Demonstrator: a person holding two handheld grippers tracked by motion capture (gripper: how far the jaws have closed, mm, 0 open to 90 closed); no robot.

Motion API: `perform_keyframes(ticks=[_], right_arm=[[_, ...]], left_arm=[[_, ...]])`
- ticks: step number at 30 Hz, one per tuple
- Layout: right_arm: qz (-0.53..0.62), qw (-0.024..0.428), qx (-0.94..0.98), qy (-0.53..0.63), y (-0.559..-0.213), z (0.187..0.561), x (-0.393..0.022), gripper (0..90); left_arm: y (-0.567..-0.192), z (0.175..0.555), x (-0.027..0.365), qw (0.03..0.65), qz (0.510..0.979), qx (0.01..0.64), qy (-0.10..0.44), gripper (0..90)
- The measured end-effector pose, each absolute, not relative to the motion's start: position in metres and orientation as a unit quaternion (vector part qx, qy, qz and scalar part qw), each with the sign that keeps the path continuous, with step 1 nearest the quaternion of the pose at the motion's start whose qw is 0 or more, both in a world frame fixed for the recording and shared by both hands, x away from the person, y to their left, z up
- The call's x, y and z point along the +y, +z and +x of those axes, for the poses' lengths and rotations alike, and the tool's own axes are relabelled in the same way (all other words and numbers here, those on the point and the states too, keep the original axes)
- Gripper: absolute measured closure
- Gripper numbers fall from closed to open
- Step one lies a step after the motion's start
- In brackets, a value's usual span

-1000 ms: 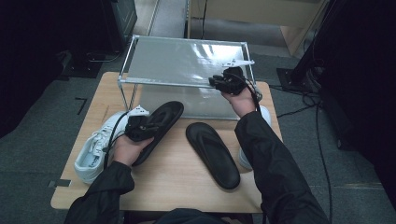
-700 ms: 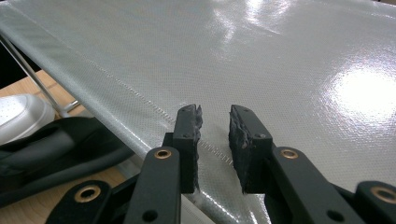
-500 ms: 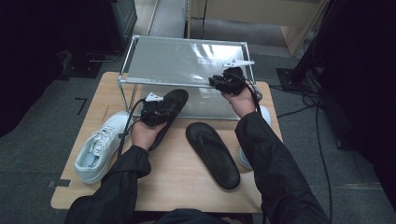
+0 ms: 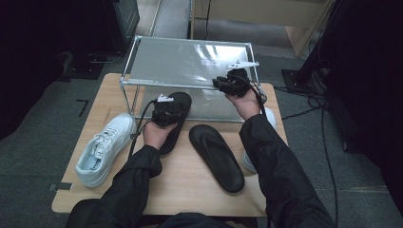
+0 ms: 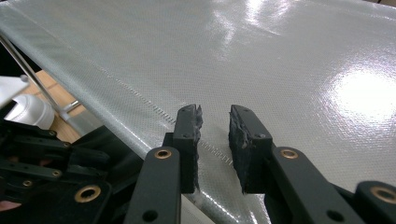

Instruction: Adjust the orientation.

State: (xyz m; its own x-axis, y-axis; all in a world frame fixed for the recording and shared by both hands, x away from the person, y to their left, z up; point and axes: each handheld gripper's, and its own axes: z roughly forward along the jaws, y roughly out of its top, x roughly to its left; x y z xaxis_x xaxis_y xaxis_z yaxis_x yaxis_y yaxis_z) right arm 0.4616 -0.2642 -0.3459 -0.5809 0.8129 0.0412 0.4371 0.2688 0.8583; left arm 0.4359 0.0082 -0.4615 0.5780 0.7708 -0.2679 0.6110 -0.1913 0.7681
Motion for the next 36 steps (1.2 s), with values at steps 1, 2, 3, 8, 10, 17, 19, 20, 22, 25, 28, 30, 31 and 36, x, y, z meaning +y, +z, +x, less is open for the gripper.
perform_keyframes(ticks=[1, 2, 3, 8, 10, 17, 19, 20, 22, 25, 28, 30, 31, 36], right_arm=[[0.407, 0.209, 0.768, 0.448, -0.346, 0.462, -0.264, 73.0], [0.407, 0.209, 0.768, 0.448, -0.346, 0.462, -0.264, 73.1], [0.407, 0.210, 0.768, 0.448, -0.346, 0.462, -0.264, 73.1], [0.409, 0.211, 0.766, 0.449, -0.347, 0.462, -0.264, 73.7], [0.408, 0.212, 0.767, 0.448, -0.347, 0.462, -0.263, 73.9], [0.408, 0.211, 0.766, 0.449, -0.347, 0.462, -0.264, 74.1], [0.407, 0.211, 0.767, 0.449, -0.347, 0.462, -0.264, 74.1], [0.406, 0.211, 0.767, 0.450, -0.347, 0.462, -0.264, 74.1], [0.406, 0.211, 0.766, 0.451, -0.347, 0.462, -0.264, 74.1], [0.406, 0.212, 0.767, 0.449, -0.347, 0.462, -0.264, 74.0], [0.405, 0.212, 0.767, 0.450, -0.347, 0.462, -0.264, 74.1], [0.403, 0.213, 0.768, 0.449, -0.347, 0.462, -0.264, 74.0], [0.404, 0.212, 0.768, 0.449, -0.347, 0.462, -0.264, 74.1], [0.404, 0.212, 0.768, 0.449, -0.347, 0.462, -0.264, 74.1]], left_arm=[[-0.460, 0.435, 0.009, 0.447, 0.767, 0.451, 0.087, 69.4], [-0.458, 0.433, 0.011, 0.443, 0.773, 0.445, 0.089, 69.1], [-0.457, 0.431, 0.011, 0.440, 0.777, 0.442, 0.090, 68.9], [-0.447, 0.417, 0.019, 0.440, 0.788, 0.422, 0.084, 68.6], [-0.444, 0.412, 0.023, 0.439, 0.791, 0.418, 0.080, 69.2], [-0.440, 0.388, 0.038, 0.440, 0.798, 0.404, 0.078, 69.6], [-0.440, 0.379, 0.041, 0.436, 0.805, 0.395, 0.081, 69.6], [-0.440, 0.374, 0.043, 0.434, 0.807, 0.392, 0.078, 69.6], [-0.442, 0.367, 0.047, 0.437, 0.807, 0.391, 0.076, 69.7], [-0.447, 0.359, 0.054, 0.433, 0.809, 0.392, 0.067, 70.0], [-0.455, 0.349, 0.061, 0.432, 0.807, 0.399, 0.062, 70.0], [-0.461, 0.341, 0.066, 0.428, 0.809, 0.398, 0.060, 70.0], [-0.465, 0.337, 0.068, 0.425, 0.811, 0.397, 0.063, 70.0], [-0.479, 0.322, 0.080, 0.412, 0.817, 0.400, 0.059, 70.9]])
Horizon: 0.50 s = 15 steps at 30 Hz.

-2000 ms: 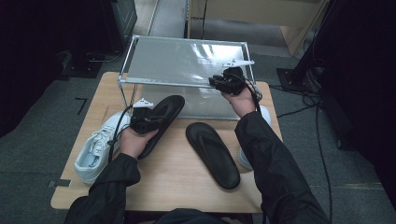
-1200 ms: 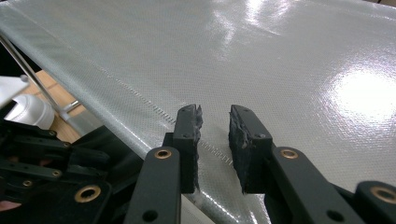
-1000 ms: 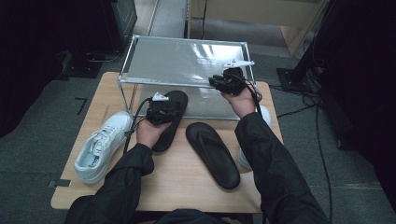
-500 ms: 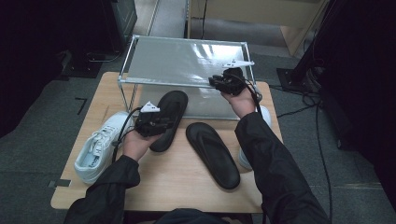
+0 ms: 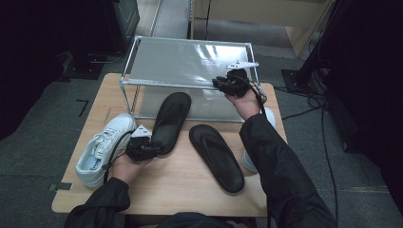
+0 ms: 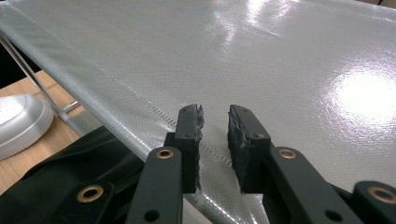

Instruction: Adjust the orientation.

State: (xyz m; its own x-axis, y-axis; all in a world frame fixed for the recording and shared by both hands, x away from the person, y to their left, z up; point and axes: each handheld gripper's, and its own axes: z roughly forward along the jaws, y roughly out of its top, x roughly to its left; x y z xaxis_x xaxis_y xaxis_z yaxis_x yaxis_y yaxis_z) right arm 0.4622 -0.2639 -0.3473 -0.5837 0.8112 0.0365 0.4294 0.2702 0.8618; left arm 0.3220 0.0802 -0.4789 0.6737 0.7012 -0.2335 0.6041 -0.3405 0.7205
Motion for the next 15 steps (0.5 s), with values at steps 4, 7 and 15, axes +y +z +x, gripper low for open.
perform_keyframes(ticks=[4, 7, 15], right_arm=[[0.403, 0.213, 0.769, 0.449, -0.347, 0.462, -0.264, 74.1], [0.403, 0.213, 0.768, 0.449, -0.347, 0.462, -0.264, 74.1], [0.404, 0.214, 0.768, 0.448, -0.347, 0.462, -0.264, 74.1]], left_arm=[[-0.483, 0.312, 0.089, 0.409, 0.821, 0.395, 0.058, 72.2], [-0.488, 0.306, 0.094, 0.414, 0.818, 0.395, 0.049, 73.4], [-0.502, 0.301, 0.098, 0.386, 0.841, 0.375, 0.055, 73.0]])
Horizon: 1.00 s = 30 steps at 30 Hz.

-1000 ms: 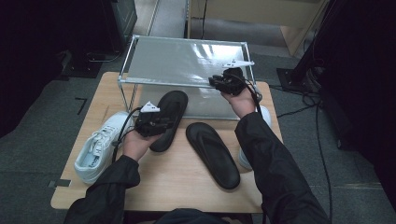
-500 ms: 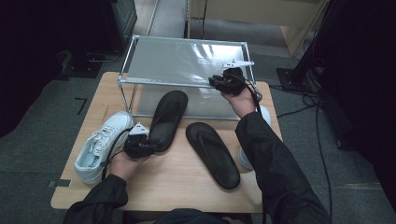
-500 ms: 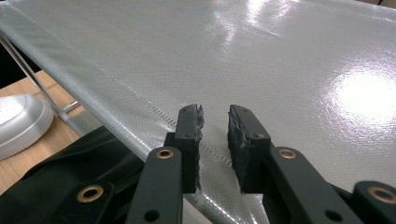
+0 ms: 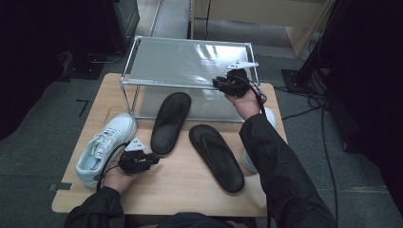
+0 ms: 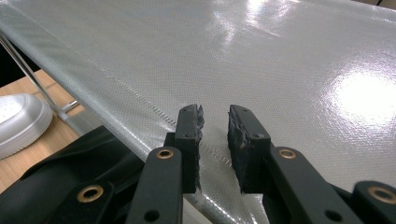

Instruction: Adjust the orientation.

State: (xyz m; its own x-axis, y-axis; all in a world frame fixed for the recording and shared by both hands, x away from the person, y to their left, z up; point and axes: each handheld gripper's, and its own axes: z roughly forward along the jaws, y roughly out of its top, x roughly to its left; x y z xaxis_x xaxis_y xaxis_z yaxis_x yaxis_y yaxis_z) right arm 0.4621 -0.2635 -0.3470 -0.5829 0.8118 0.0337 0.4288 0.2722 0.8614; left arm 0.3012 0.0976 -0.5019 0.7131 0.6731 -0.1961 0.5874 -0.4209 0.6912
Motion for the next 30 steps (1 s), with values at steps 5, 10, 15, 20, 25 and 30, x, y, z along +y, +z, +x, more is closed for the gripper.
perform_keyframes(ticks=[5, 10, 15, 20, 25, 30], right_arm=[[0.403, 0.213, 0.768, 0.449, -0.347, 0.462, -0.264, 74.1], [0.404, 0.213, 0.767, 0.450, -0.347, 0.462, -0.264, 74.3], [0.405, 0.213, 0.766, 0.452, -0.348, 0.463, -0.264, 74.7], [0.403, 0.213, 0.767, 0.451, -0.348, 0.463, -0.264, 75.0], [0.404, 0.212, 0.768, 0.450, -0.348, 0.463, -0.263, 76.2], [0.402, 0.213, 0.768, 0.450, -0.348, 0.463, -0.263, 76.7]], left_arm=[[-0.506, 0.306, 0.096, 0.382, 0.841, 0.378, 0.062, 73.1], [-0.507, 0.313, 0.092, 0.385, 0.835, 0.387, 0.069, 73.1], [-0.508, 0.320, 0.081, 0.389, 0.830, 0.393, 0.070, 72.4], [-0.508, 0.325, 0.074, 0.394, 0.828, 0.393, 0.065, 72.6], [-0.509, 0.332, 0.068, 0.410, 0.814, 0.406, 0.061, 72.6], [-0.509, 0.339, 0.063, 0.419, 0.807, 0.411, 0.069, 72.7]])
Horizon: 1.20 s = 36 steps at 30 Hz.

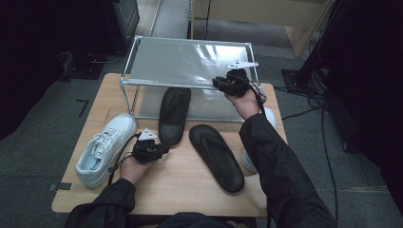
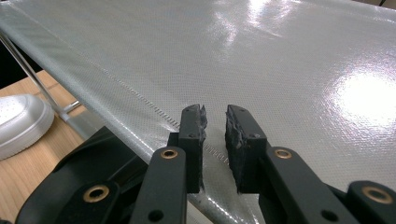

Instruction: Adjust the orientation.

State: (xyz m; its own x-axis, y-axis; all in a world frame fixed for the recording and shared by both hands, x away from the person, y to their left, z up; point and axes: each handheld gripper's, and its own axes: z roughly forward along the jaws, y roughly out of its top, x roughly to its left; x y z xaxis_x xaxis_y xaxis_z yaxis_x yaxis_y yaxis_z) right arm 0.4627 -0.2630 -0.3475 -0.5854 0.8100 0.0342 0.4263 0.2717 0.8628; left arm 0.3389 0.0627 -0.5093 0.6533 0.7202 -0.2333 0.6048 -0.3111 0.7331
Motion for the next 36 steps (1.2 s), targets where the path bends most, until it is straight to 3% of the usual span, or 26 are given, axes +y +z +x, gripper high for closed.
perform_keyframes(ticks=[9, 36], right_arm=[[0.401, 0.213, 0.769, 0.450, -0.348, 0.463, -0.263, 76.9], [0.402, 0.215, 0.771, 0.445, -0.347, 0.461, -0.262, 77.6]], left_arm=[[-0.503, 0.356, 0.058, 0.452, 0.777, 0.431, 0.080, 73.4], [-0.507, 0.410, 0.044, 0.456, 0.767, 0.443, 0.083, 73.4]])
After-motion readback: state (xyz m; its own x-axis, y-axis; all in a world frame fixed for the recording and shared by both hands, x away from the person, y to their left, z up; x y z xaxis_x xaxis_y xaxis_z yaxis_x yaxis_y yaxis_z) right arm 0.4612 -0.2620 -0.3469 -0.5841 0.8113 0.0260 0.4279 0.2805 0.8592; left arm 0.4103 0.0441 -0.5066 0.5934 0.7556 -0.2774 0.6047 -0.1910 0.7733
